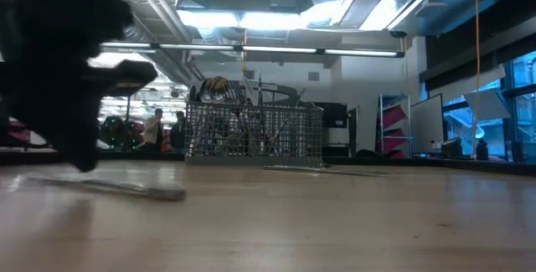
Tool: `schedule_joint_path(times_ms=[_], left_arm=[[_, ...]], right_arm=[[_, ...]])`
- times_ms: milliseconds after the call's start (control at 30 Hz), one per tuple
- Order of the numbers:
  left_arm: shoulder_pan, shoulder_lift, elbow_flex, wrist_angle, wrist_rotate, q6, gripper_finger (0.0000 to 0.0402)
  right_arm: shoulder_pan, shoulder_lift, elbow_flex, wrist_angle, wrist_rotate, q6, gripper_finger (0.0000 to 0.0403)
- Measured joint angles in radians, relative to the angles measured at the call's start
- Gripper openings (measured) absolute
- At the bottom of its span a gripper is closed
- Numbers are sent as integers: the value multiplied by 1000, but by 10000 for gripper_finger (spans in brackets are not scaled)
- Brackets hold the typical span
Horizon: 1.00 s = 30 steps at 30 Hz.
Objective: Sort silverware
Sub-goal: Put the silver spoon into the silverware rack
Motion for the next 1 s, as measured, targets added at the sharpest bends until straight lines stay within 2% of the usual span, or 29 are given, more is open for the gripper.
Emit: schedule_joint_path(times_ms=[300, 400, 633, 700, 867, 1000], left_arm=[[118, 0, -4, 3, 9, 44, 0], [131, 0, 8, 1, 19, 2, 2], [122, -2, 59, 8, 244, -75, 1], [115, -2, 58, 2, 270, -104, 3], [101, -2, 35, 2, 275, -131, 23], [109, -2, 28, -3, 275, -161, 61]], right_arm=[[0, -24, 0, -65, 10, -1, 122], [0, -24, 0, -80, 21, -1, 122], [0, -24, 0, -164, 26, 7, 122], [0, -24, 0, -182, 26, 26, 122], [0, -24, 0, -201, 26, 35, 122], [0, -16, 0, -210, 16, 36, 122]])
